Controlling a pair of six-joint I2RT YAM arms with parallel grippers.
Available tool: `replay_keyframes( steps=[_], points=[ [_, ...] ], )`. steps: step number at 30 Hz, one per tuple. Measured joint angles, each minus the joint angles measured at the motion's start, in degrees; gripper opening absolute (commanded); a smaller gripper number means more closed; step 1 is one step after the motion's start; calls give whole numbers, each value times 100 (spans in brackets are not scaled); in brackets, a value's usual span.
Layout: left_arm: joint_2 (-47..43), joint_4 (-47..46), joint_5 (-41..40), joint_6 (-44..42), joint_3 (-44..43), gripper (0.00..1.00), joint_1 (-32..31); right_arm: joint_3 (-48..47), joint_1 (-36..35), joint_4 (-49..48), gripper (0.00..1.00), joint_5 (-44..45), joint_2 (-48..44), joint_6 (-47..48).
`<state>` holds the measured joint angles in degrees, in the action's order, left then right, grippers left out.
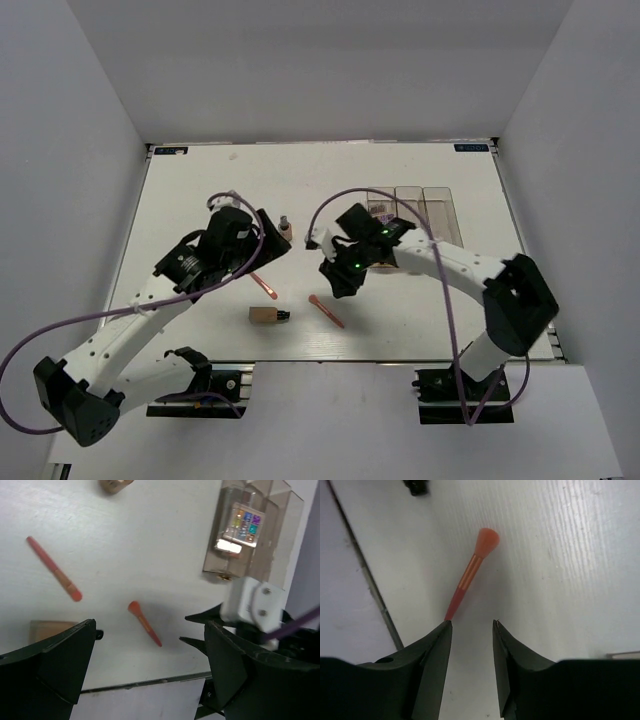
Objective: Organize the makeup
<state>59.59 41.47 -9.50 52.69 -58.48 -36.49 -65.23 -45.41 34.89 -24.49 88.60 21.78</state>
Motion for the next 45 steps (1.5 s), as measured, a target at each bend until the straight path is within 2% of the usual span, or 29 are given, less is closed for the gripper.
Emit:
replay_keyframes(
  steps=[4, 9, 25, 31, 38, 45],
  points=[
    [-413, 352, -168, 518, 437, 98, 4, -96, -562, -39, 44, 800, 710, -691],
    [-855, 688, -315, 960, 822, 98, 4, -105, -994, -57, 46, 1263, 848, -1268],
    [-1716, 1259, -590, 1506, 1064, 98, 4, -625, -1263, -122, 51, 1786, 1825, -1808],
    [-2057, 1392, -636, 1696, 1290, 96, 4, -625, -1368, -186, 46, 2022, 1878, -1832],
    [-1853, 1419, -649, 1788, 1377, 96, 4, -457, -1552, -459, 38, 2614, 1840, -1794],
    [-1593, 1338, -651, 1790, 1414, 95, 4, -116, -1574, -815, 20, 2802, 1620, -1792]
  ],
)
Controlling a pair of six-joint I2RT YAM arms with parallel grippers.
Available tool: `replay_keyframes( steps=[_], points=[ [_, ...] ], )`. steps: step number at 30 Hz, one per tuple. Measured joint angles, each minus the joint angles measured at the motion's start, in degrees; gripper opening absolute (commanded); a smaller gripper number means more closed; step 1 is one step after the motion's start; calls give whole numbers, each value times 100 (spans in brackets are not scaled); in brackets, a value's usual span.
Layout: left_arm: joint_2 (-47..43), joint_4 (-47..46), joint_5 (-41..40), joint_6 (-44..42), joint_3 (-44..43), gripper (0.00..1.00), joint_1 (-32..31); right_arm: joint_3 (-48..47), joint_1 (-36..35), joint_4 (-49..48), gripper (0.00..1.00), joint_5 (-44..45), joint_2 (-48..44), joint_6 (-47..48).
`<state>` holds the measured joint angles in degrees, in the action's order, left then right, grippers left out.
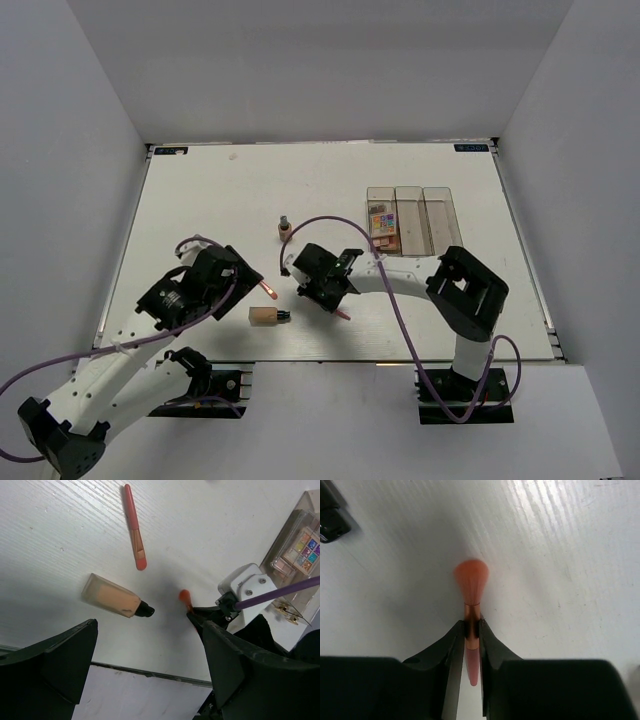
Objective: Organize the makeup
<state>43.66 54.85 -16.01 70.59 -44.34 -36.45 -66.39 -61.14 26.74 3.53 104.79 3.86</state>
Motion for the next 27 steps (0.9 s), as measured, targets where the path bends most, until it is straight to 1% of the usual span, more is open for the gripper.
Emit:
replay_keyframes(
  steps=[5, 8, 11, 12, 15, 21, 24, 27],
  points=[
    [310, -4, -61, -2, 0, 92, 0, 31, 186, -31, 5, 57, -46, 109],
    [691, -9, -114, -11, -4, 90, 0, 59, 498, 26, 0, -2, -94, 258],
    [1224, -28, -133, -105, -79, 86, 42, 50, 973, 170, 0, -289, -229, 431],
    [1423, -48, -138, -151, -131, 83, 70, 26, 1180, 245, 0, -417, -326, 483],
    [1963, -122, -173, -352, -339, 79, 199, -227, 1742, 437, 0, -817, -643, 623],
    [2621, -358, -223, -837, -831, 77, 612, -1045, 2754, 522, 0, -1604, -1355, 743],
    [2865, -525, -208, -1049, -918, 77, 831, -1410, 3147, 525, 0, -1681, -1499, 610],
    [3073, -623, -138, -1209, -920, 76, 1019, -1574, 3504, 481, 0, -1471, -1508, 396]
  ],
)
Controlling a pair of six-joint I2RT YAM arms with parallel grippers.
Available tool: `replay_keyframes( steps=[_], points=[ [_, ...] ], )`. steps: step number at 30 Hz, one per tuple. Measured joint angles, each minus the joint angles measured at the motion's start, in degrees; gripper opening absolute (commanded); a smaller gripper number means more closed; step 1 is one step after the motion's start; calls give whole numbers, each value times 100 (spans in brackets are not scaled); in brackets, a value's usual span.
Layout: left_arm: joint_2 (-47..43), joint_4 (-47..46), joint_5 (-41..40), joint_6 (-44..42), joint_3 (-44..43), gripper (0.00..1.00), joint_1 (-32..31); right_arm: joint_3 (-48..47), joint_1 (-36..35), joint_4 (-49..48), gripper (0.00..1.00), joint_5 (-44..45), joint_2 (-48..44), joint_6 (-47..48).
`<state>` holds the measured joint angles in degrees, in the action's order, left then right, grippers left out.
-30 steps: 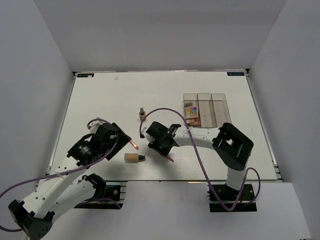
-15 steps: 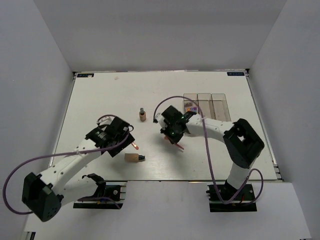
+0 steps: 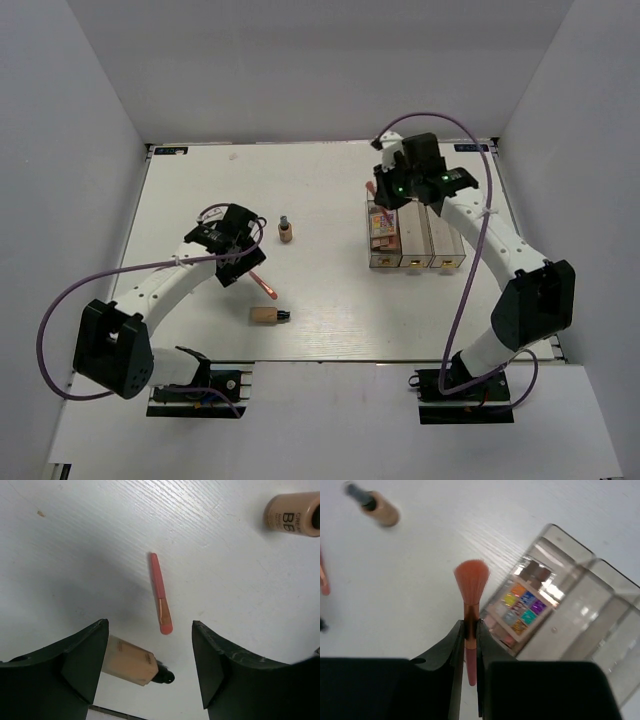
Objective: Organize the makeup
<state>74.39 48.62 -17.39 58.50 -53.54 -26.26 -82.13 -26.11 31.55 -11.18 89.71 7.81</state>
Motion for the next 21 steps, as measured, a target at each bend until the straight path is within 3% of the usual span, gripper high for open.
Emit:
replay_keyframes(
  steps=[7, 12, 15, 18, 21],
  points=[
    [372, -308, 267, -328, 0, 72, 424, -138, 1161, 9, 0, 654, 411, -402],
    [739, -525, 501, -389, -9, 71, 557, -133, 1412, 11, 1, 669, 780, -428],
    [1005, -590, 619, -402, -70, 70, 579, -125, 1414, 0, 14, 654, 973, -426],
    [1266, -627, 699, -404, -188, 68, 579, -107, 1414, 4, 36, 649, 1152, -448],
    [1445, -671, 752, -402, -304, 67, 579, -87, 1445, 0, 48, 647, 1333, -485]
  ],
)
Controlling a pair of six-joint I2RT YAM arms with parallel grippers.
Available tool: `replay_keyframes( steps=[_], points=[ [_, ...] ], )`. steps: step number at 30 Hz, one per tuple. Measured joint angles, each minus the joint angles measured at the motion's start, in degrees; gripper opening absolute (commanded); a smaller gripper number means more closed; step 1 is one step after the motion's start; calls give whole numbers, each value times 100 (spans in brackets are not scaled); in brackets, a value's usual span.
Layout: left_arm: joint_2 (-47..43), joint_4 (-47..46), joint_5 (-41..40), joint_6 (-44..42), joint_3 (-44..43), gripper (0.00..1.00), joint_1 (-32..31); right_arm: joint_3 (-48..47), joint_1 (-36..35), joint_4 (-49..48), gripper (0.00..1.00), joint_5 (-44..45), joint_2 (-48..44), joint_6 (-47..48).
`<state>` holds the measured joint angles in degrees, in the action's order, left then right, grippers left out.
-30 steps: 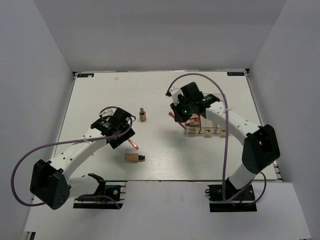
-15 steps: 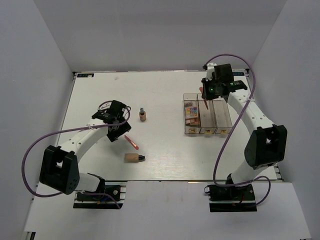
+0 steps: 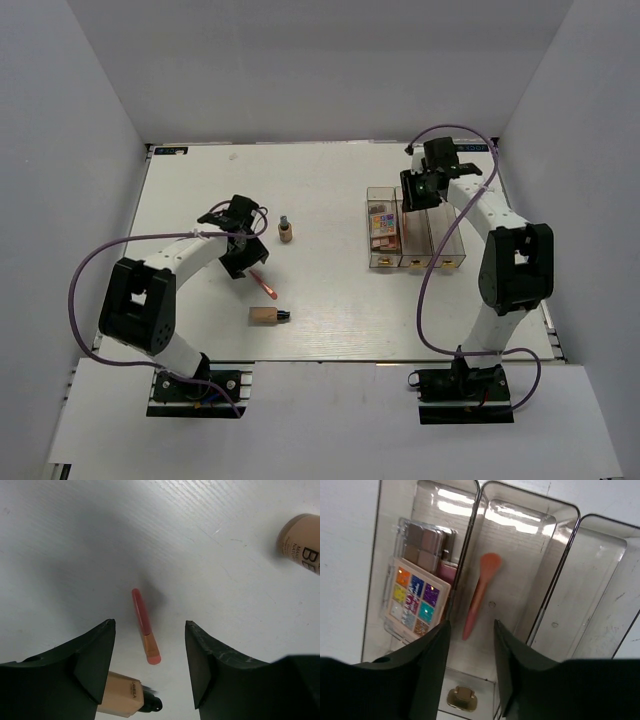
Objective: Organize the makeup
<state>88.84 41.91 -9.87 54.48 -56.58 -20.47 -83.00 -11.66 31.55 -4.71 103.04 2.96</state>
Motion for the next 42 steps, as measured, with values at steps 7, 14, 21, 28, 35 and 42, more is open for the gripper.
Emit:
replay_keyframes(
  steps=[7, 14, 21, 28, 35, 42],
  points=[
    [415, -17, 35, 31, -247, 59, -46, 251, 127, -2, 61, -44, 50, -26],
    [671, 35, 221, 52, -337, 58, -138, 450, 275, -42, 63, -164, -74, -96],
    [671, 101, 317, 46, -317, 53, -153, 529, 472, -116, 63, -304, -251, -146],
    [1019, 133, 442, 42, -345, 51, -286, 529, 584, -168, 63, -413, -251, -162],
    [1084, 155, 461, 0, -424, 44, -378, 675, 654, -197, 63, -492, -337, -179],
    [1137, 151, 544, -81, -468, 18, -448, 706, 726, -201, 63, -560, -361, -254]
  ],
)
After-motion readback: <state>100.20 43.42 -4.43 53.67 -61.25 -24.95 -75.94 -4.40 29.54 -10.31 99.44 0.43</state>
